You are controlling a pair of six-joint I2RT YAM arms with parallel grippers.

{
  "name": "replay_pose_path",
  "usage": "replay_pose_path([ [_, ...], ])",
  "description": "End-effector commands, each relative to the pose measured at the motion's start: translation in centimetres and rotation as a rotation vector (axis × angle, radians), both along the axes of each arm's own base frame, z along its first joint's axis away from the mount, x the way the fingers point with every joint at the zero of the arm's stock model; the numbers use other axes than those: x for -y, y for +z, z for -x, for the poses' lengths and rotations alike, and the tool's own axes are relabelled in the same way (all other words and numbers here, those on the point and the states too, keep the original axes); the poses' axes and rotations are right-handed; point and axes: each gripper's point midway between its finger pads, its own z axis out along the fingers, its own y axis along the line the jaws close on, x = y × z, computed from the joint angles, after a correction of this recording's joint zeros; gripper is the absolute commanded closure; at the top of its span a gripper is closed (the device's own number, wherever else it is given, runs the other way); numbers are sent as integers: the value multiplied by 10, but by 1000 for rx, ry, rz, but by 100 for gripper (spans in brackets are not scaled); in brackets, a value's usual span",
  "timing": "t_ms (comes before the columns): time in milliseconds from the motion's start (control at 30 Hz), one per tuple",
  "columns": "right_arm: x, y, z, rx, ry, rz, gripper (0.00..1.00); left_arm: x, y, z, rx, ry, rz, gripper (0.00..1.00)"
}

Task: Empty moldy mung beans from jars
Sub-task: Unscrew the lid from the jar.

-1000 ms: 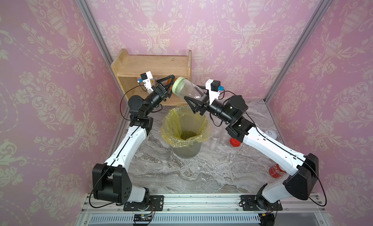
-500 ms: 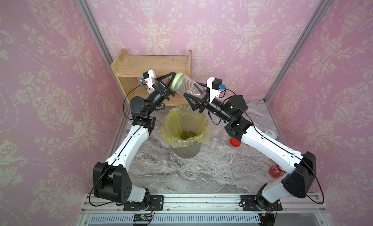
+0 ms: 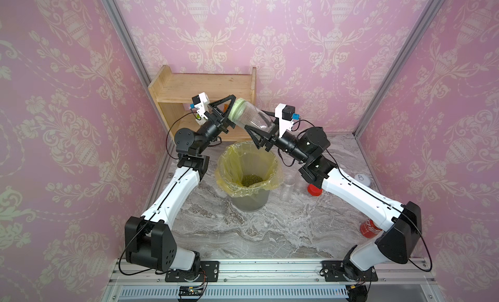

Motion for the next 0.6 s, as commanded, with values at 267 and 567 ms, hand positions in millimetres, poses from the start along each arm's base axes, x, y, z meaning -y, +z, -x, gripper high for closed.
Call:
replay_pose_path([
  [267, -5, 28, 9, 123, -52, 42, 74, -6, 8, 18, -35, 113, -120, 19],
  [567, -3, 29, 17, 162, -59, 84, 74, 0, -13, 12, -169, 108, -257, 21],
])
